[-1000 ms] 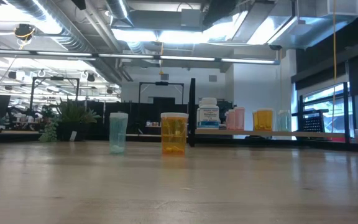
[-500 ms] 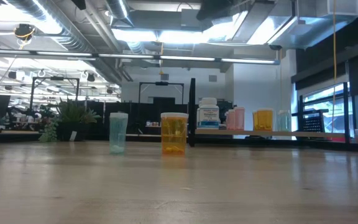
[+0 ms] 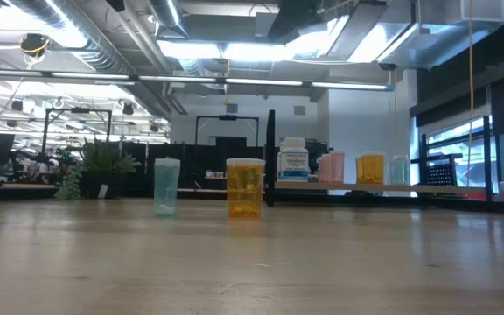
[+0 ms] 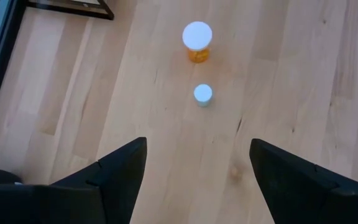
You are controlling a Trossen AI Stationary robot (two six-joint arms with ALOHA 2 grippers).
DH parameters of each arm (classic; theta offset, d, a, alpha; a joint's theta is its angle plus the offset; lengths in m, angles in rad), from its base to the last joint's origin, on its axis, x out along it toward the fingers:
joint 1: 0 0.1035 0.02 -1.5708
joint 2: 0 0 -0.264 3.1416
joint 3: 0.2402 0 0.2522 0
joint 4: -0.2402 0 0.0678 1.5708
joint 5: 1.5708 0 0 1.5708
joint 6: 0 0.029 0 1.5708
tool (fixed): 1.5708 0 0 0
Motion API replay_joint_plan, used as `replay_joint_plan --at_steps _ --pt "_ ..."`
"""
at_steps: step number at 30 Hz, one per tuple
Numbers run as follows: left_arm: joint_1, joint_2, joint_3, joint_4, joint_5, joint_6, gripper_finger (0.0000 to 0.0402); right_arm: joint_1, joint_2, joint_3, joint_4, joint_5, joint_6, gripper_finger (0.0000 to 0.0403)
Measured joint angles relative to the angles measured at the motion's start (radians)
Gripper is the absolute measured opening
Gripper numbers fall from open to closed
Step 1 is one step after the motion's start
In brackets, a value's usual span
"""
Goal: Pick and place medicine bottles onto shelf by color
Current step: Put the orange pill bottle on the shelf aligned with the other orange pill bottles
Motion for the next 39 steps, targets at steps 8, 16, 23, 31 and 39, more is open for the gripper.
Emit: replay_joint_plan --at_steps 8,16,23,31,39 --pt "0.0 0.0 0.0 0.003 0.0 0.0 0.0279 0.001 0.024 0.0 0.078 0.002 -0.072 0.0377" --pt "0.0 0.0 0.0 0.005 0.0 0.0 0.0279 0.0 0.073 0.0 0.085 0.003 -0.081 0.0379" --pt "0.0 0.0 0.0 0.009 0.0 0.0 0.0279 -0.019 0.186 -0.001 0.098 0.005 -0.105 0.0379" --pt "0.0 0.0 0.0 0.01 0.0 0.0 0.0279 -0.018 0.283 -0.001 0.102 -0.005 -0.167 0.0379" --pt "0.0 0.0 0.0 0.013 0.0 0.0 0.0279 -0.055 0.35 -0.001 0.115 -0.004 -0.157 0.0379"
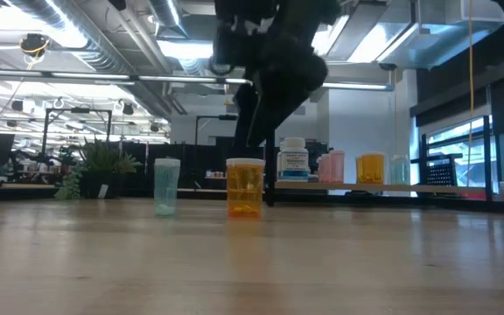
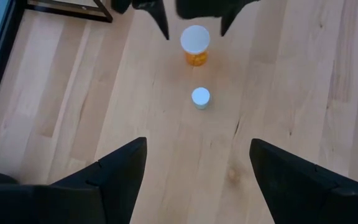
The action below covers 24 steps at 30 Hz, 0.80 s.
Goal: Pick and place medicine bottles onto shelf by color
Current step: Put the orange pill bottle on the shelf aligned with the other orange pill bottles
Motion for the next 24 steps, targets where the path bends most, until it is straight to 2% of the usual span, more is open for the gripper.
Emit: replay_joint_plan --at_steps 17,24 --pt "0.0 0.0 0.0 0.0 0.0 0.0 0.0279 -0.026 0.069 0.0 0.027 -0.054 0.026 0.0379" --pt "0.0 0.0 0.0 0.0 0.0 0.0 0.0279 -0.026 0.069 0.0 0.035 -0.056 0.026 0.0353"
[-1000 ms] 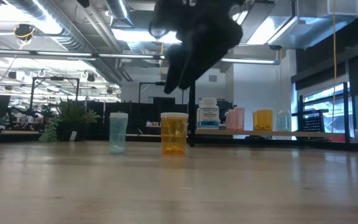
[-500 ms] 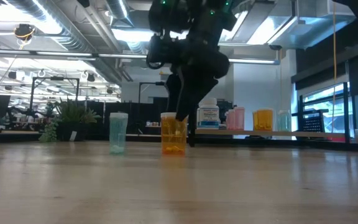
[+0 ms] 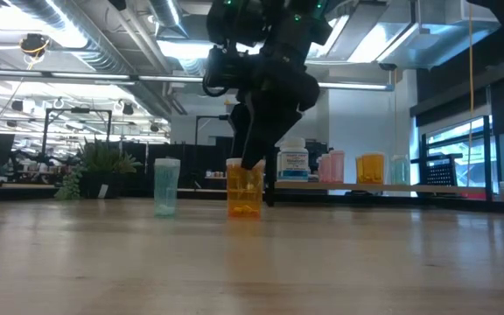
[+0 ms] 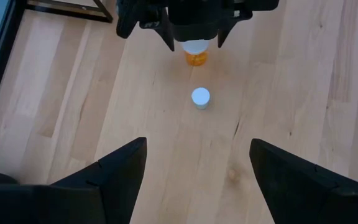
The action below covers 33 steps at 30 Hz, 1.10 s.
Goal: Pick and place medicine bottles onto shelf by color
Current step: Put the orange pill bottle on the shelf aligned with the other orange pill bottles
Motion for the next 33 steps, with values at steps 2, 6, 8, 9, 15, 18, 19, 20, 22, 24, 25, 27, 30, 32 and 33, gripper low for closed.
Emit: replay_joint_plan --at_steps 2,6,8,9,15,18,19,20,22,24,25,27,30,32,33 --pt "0.0 0.0 0.0 0.0 0.0 0.0 0.0279 0.0 0.0 0.0 0.0 -0.003 0.0 0.0341" --pt "0.0 0.0 0.0 0.0 0.0 0.0 0.0279 0.0 0.006 0.001 0.002 -0.026 0.0 0.0319" --pt "0.0 0.0 0.0 0.0 0.0 0.0 0.0279 0.0 0.013 0.0 -0.005 -0.026 0.0 0.031" --pt "0.0 0.0 0.0 0.0 0.0 0.0 0.0279 0.0 0.017 0.0 -0.001 -0.026 0.0 0.0307" --pt "0.0 0.0 0.0 0.0 0.0 0.0 0.0279 0.0 0.023 0.001 0.007 -0.026 0.006 0.0286" --pt "0.0 0.0 0.0 0.0 0.0 0.0 0.0279 0.0 0.028 0.0 0.007 -0.026 0.024 0.0274" --pt "0.0 0.0 0.0 0.0 0.0 0.0 0.0279 0.0 0.029 0.0 0.01 -0.026 0.029 0.0269" --pt "0.0 0.0 0.0 0.0 0.0 0.0 0.0279 0.0 0.03 0.0 0.008 -0.026 0.034 0.0264" --pt "0.0 0.0 0.0 0.0 0.0 0.0 0.0279 0.001 0.032 0.0 0.008 -0.026 0.05 0.0252" --pt "0.0 0.0 0.0 0.0 0.0 0.0 0.0279 0.002 0.032 0.0 0.011 -0.024 0.052 0.0236" --pt "0.0 0.0 0.0 0.0 0.0 0.0 0.0279 0.002 0.032 0.0 0.01 -0.024 0.052 0.0227" --pt "0.0 0.0 0.0 0.0 0.0 0.0 0.0279 0.002 0.032 0.0 0.007 -0.025 0.053 0.0209" --pt "0.0 0.0 0.0 0.0 0.0 0.0 0.0279 0.002 0.032 0.0 -0.003 -0.024 0.055 0.0204" --pt "0.0 0.0 0.0 0.0 0.0 0.0 0.0279 0.002 0.031 0.001 -0.011 -0.025 0.063 0.0204" --pt "0.0 0.0 0.0 0.0 0.0 0.0 0.0279 0.002 0.03 0.001 -0.015 -0.025 0.077 0.0204"
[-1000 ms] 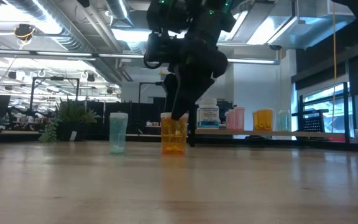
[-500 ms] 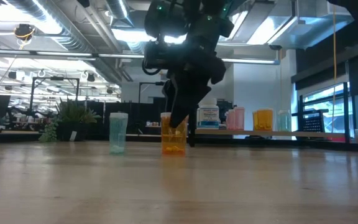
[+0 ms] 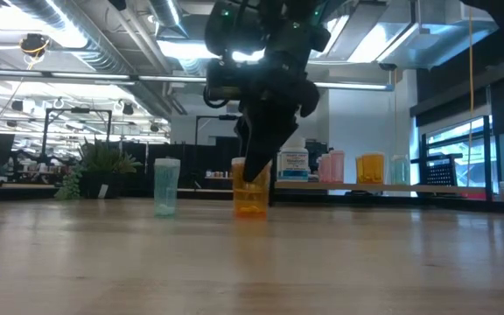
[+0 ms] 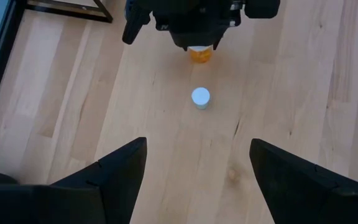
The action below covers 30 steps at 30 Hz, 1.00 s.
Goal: Pick and place medicine bottles onto shelf by color
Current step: Put the orange pill bottle on the shelf aligned with the other orange pill bottles
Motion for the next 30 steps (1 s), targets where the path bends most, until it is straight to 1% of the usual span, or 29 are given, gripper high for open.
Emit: replay_joint_plan --at_steps 3,8,13,17,20,23,30 --pt "0.0 0.0 0.0 0.0 0.0 0.0 0.0279 0.0 -0.003 0.002 -0.017 -0.001 0.031 0.0204" --pt "0.0 0.0 0.0 0.0 0.0 0.0 0.0279 0.002 -0.003 0.047 -0.118 -0.001 0.095 0.0207" --pt "0.0 0.0 0.0 0.0 0.0 0.0 0.0279 0.006 -0.004 0.13 -0.215 -0.025 0.18 0.0208" --pt "0.0 0.0 0.0 0.0 0.0 0.0 0.0279 0.03 -0.022 0.2 -0.286 -0.018 0.235 0.0208" --pt "0.0 0.0 0.0 0.0 0.0 0.0 0.0279 0.056 -0.062 0.234 -0.343 0.041 0.275 0.0209" --pt "0.0 0.0 0.0 0.0 0.0 0.0 0.0279 0.081 -0.111 0.235 -0.401 0.12 0.331 0.0209" --pt "0.0 0.0 0.0 0.0 0.0 0.0 0.0279 0.113 -0.219 0.235 -0.558 0.223 0.474 0.021"
